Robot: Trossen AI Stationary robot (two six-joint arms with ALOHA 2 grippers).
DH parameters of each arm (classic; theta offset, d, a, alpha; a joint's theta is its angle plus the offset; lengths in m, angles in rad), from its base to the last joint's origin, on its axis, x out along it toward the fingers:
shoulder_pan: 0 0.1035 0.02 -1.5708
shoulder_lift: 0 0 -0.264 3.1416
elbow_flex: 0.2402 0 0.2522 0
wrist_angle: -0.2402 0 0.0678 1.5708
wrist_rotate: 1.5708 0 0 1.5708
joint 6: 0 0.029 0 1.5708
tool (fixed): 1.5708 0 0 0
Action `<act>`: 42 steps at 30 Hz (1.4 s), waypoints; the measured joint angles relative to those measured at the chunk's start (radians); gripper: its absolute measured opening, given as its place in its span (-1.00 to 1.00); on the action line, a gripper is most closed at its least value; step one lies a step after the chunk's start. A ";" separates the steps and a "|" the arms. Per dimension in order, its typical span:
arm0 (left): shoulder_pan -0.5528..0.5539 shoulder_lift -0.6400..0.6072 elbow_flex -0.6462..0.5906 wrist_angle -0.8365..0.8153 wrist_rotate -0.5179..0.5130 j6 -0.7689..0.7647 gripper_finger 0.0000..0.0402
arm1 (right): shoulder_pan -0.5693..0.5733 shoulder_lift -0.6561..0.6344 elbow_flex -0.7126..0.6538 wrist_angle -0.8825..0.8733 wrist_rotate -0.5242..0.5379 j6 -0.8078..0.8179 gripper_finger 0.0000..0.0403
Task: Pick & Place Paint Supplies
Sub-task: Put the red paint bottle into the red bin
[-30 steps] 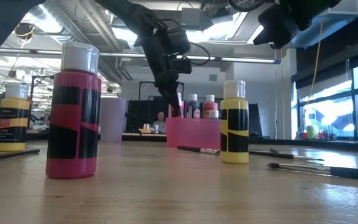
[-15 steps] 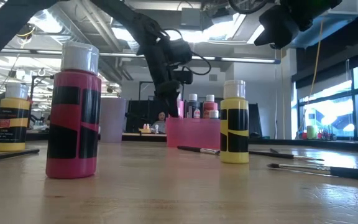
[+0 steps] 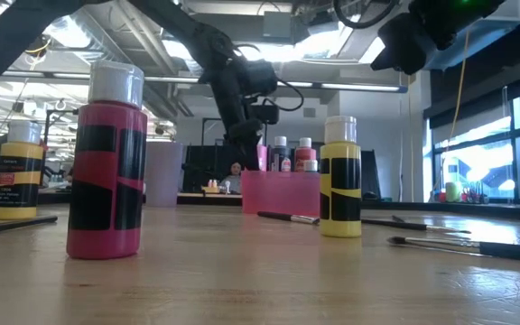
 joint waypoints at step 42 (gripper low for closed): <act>-0.019 0.010 -0.008 -0.025 -0.009 -0.008 -0.11 | 0.000 0.000 0.000 -0.007 -0.027 -0.001 -0.37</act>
